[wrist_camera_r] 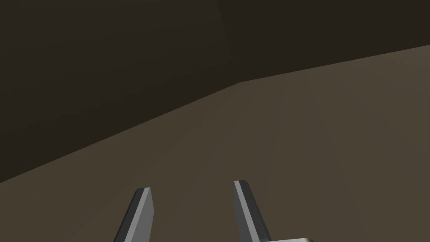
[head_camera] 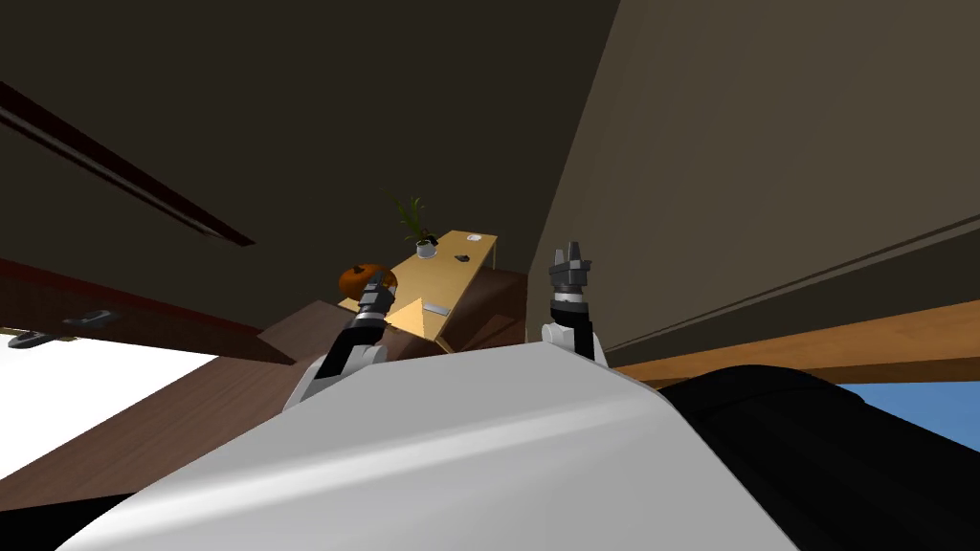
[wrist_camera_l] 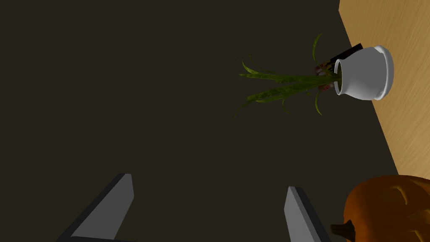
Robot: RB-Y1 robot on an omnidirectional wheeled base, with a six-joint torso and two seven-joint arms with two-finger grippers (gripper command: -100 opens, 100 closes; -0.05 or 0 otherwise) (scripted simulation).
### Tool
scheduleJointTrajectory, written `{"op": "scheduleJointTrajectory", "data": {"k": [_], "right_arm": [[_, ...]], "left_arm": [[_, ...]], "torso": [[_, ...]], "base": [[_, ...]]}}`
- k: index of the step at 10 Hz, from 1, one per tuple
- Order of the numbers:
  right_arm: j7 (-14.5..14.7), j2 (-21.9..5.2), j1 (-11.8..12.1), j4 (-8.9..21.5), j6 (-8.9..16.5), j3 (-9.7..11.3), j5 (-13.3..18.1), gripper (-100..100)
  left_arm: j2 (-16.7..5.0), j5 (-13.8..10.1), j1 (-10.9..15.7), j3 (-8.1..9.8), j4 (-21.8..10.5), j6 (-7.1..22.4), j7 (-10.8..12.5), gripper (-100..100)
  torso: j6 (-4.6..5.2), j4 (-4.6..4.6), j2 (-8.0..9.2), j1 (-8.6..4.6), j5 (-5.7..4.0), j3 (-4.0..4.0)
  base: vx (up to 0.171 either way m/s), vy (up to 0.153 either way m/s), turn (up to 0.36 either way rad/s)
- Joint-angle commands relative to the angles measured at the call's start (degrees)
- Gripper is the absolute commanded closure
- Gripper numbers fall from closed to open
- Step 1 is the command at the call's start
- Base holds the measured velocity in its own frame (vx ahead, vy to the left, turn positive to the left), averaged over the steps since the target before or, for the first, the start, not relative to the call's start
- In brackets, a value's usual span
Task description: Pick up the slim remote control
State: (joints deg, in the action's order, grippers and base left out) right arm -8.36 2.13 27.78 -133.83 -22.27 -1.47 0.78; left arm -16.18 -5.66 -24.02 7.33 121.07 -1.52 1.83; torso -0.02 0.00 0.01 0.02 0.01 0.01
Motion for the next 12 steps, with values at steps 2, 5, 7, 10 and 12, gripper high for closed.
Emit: {"op": "scheduleJointTrajectory", "data": {"k": [2,5,7,10,12], "right_arm": [[0.00,0.00,0.00,0.00,0.00,0.00,0.00,0],[0.00,0.00,0.00,0.00,0.00,0.00,0.00,0],[0.00,0.00,0.00,0.00,0.00,0.00,0.00,0],[0.00,0.00,0.00,0.00,0.00,0.00,0.00,0],[0.00,0.00,0.01,0.00,0.00,0.00,0.00,0]], "left_arm": [[-1.47,-1.02,1.53,0.84,-2.39,3.98,-0.36,-100],[-2.57,-1.85,2.65,1.39,-4.95,8.07,-0.85,-100],[-3.63,-2.69,3.87,1.91,-7.69,11.24,-1.47,-100],[-5.61,-4.39,6.63,2.88,-12.51,16.13,-3.06,-100],[-6.51,-5.24,8.15,3.31,-16.09,19.05,-4.04,-100]], "torso": [[-0.01,0.00,-0.01,0.00,0.00,-0.01],[0.02,0.00,-0.01,0.01,0.00,-0.01],[0.01,-0.01,-0.02,0.02,0.00,-0.01],[-0.02,-0.01,-0.04,0.02,0.00,-0.02],[-0.02,-0.01,-0.06,0.03,0.00,-0.03]], "base": [[-0.002,-0.002,-0.071],[-0.004,0.002,-0.116],[-0.002,0.001,-0.112],[0.002,0.002,-0.129],[0.004,0.005,-0.113]]}}
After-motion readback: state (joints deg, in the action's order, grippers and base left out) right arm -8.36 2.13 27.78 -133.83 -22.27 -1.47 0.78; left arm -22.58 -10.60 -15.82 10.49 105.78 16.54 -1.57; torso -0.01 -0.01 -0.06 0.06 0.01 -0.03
